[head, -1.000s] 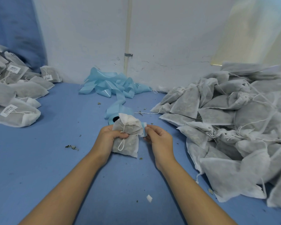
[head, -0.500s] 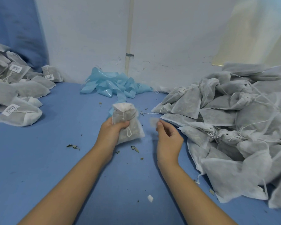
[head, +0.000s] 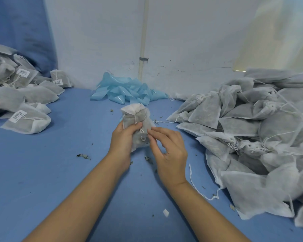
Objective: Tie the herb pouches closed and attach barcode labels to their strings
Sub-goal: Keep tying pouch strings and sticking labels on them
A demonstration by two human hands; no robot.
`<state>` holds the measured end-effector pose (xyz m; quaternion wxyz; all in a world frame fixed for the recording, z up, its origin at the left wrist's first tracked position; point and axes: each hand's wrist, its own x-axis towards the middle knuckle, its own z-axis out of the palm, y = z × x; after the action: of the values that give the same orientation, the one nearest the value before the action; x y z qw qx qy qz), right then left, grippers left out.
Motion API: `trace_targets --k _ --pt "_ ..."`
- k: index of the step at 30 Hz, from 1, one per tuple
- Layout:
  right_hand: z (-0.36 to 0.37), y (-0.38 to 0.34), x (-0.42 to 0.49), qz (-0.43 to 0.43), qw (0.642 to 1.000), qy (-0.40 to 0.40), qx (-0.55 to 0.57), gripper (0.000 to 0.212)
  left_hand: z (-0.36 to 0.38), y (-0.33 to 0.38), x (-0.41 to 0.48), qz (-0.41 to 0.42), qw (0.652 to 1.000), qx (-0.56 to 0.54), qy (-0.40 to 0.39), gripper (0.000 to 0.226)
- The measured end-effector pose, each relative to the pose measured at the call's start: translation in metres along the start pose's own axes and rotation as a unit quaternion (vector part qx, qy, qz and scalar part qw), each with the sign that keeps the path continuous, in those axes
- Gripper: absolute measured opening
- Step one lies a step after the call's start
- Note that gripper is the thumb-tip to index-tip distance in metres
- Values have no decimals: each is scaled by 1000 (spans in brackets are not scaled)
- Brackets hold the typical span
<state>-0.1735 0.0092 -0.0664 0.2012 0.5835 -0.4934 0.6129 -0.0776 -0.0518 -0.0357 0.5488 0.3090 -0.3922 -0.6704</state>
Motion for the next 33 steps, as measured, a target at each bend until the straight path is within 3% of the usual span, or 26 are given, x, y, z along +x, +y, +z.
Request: trace_targets --k 6,20,28,31,33 --pt "-2 -1 1 59 997 -4 44 13 -1 -3 0 2 999 33 12 19" --pt "1 0 -2 -4 997 -75 8 15 0 2 0 6 1000 3 16 15" --pt "1 -1 -3 20 992 -122 -39 20 -1 0 0 14 1000 16 13 13" --pt "1 -2 -1 77 989 -123 -19 21 -2 1 -1 13 1000 24 -6 13" --pt "1 0 2 163 979 -119 33 32 -2 2 -1 15 999 38 -25 13"
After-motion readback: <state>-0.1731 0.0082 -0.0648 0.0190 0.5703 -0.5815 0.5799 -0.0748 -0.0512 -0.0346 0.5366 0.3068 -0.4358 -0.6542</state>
